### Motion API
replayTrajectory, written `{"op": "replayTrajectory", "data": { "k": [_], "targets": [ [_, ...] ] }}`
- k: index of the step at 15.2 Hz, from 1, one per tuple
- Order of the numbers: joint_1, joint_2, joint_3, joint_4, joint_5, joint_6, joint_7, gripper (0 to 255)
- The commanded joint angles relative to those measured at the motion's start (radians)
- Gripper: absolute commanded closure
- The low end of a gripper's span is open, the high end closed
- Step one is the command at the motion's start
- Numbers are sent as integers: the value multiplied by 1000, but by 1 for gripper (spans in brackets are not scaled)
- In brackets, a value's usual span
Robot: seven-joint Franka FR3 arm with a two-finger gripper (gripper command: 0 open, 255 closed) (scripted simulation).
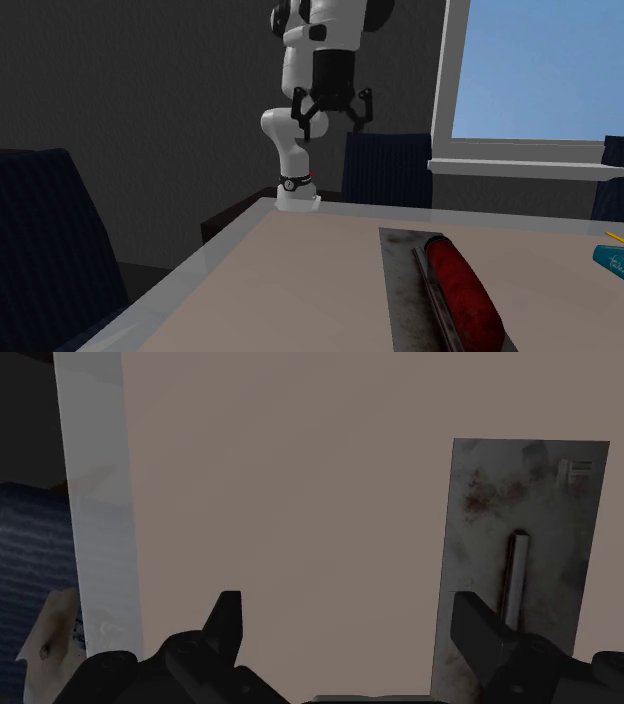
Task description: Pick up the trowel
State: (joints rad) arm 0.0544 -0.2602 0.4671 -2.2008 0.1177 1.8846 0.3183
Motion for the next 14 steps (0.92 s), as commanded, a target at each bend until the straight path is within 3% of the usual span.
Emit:
{"op": "replayTrajectory", "data": {
  "k": [1,7,14],
  "targets": [
    [0,75,31,39,-24,34,51,0],
    [32,323,102,211,-144,82,226,0],
    [148,628,103,483,-311,67,403,0]
  ]
}}
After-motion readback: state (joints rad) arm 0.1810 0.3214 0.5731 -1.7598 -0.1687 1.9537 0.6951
